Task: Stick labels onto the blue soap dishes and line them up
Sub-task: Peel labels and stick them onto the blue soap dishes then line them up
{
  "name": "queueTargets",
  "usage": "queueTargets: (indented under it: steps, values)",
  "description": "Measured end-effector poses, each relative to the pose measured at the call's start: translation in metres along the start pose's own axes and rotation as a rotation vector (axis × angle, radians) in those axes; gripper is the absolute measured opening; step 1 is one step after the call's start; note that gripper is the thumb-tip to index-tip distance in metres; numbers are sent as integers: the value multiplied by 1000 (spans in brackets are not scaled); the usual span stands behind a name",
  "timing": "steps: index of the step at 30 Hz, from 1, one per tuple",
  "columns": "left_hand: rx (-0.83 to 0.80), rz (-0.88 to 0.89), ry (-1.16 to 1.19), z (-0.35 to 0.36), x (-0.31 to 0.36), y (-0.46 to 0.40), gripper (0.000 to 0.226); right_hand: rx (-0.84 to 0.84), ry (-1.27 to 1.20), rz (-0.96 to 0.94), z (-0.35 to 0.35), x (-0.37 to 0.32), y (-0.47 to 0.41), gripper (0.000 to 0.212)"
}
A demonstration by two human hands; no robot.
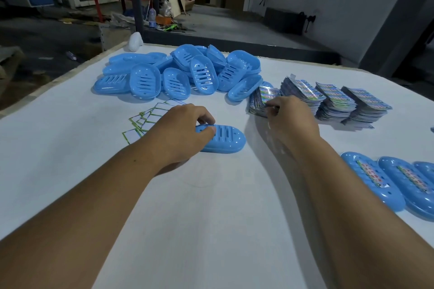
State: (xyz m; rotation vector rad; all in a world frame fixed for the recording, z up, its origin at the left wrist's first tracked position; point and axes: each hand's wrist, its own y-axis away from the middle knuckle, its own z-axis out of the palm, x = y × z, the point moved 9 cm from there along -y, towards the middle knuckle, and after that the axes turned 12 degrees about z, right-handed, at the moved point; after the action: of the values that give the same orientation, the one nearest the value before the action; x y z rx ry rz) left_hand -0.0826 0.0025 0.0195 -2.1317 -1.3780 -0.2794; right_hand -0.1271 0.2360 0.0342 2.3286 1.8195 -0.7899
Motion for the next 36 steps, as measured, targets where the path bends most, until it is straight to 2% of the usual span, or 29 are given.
queueTargets:
  steps: [5,8,12,17,21,24,27,30,33,36]
  values:
    - [-8,-5,2,0,0,0,16,50,-15,95,-6,7,0,23]
    - [1,-1,0,-1,1,0,12,142,26,102,-12,5,-1,20]
    - [37,10,-14,-5,3,1,8,166,4,111,-11,6,-5,27]
    - [104,32,-10,-12,6,1,7,119,-162,126,-13,12,-4,44]
    - [158,39,22,-16,7,0,8,295,-168,49,-41,0,7,31]
    - [193,13,86,-19,5,1,7,412,-285,13,-62,-10,20,24]
    - [266,-77,300,-20,-4,1,19,354,-473,-113,-64,-28,33,18]
    - [284,-233,551,-15,-16,0,38,257,-497,-267,-51,-52,47,13]
    - [326,-371,703,-13,-29,1,50,116,-548,-349,-30,-69,56,9]
    - [399,-444,777,-15,-42,3,37,-39,-601,-385,-13,-81,65,8]
